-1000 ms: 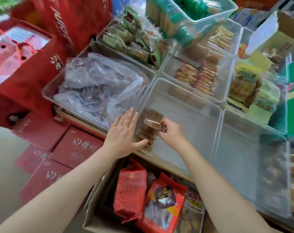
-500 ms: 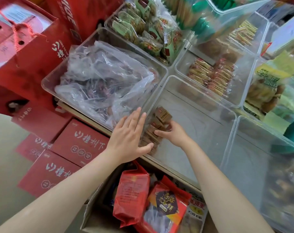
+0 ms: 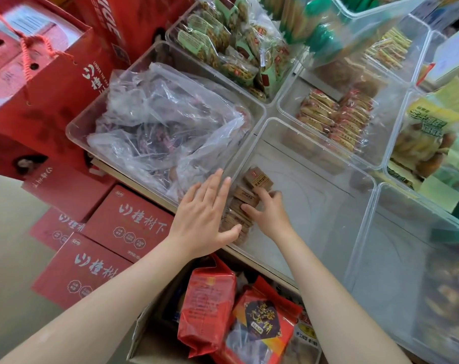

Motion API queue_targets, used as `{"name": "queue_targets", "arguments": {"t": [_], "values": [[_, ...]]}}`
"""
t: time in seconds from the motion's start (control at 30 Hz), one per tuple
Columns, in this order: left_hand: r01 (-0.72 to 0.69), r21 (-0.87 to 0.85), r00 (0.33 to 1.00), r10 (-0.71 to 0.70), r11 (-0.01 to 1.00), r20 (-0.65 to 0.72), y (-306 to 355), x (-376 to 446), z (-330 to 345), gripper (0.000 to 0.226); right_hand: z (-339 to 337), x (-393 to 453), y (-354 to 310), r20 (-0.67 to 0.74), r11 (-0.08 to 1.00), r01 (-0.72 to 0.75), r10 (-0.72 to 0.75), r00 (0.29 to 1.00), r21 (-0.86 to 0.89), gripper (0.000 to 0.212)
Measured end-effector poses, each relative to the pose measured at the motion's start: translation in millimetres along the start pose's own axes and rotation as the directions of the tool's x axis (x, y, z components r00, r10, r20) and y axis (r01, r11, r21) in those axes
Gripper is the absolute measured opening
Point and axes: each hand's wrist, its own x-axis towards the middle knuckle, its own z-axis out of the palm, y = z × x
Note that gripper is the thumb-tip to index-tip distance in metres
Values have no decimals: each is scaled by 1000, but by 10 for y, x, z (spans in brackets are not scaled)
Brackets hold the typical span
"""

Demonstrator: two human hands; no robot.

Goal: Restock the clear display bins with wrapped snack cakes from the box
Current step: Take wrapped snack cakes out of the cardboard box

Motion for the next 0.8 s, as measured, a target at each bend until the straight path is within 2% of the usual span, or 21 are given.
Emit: {"name": "queue_targets", "arguments": {"t": [0.07, 0.17, 0.3, 0.4, 0.43, 0.53, 0.6, 0.7, 0.8], "values": [[-1, -2, 1000, 1, 1000, -8, 1, 1, 5, 98, -26, 53, 6, -30, 997, 29, -31, 999, -69, 56], [-4, -5, 1000, 4, 1000, -14, -5, 0, 10, 98, -159, 164, -18, 44, 997, -9, 12, 999, -81, 63], [-3, -4, 1000, 3, 1000, -20, -8, -1, 15, 98, -290, 297, -80, 88, 998, -32, 36, 995, -48, 43], [-4, -7, 999, 4, 1000, -33, -10, -1, 18, 97, -301, 392, -79, 56, 997, -30, 34, 998, -69, 43], [-6, -9, 999, 6, 1000, -37, -8, -1, 20, 98, -305, 415, -76, 43, 998, -20, 23, 999, -63, 53], [-8, -6, 999, 8, 1000, -42, -4, 1, 21, 98, -339, 448, -99, 46, 1000, -19, 20, 999, -11, 102], [-8, -4, 999, 8, 1000, -40, -6, 3, 18, 97, -361, 481, -108, 88, 998, -40, 45, 995, -57, 116], [-8, -5, 999, 8, 1000, -41, -7, 4, 18, 97, -391, 500, -109, 132, 974, -62, 92, 987, -217, 92], [-2, -11, 999, 2, 1000, -34, -6, 6, 16, 98, -378, 468, -100, 107, 983, -38, 58, 993, -181, 82]]}}
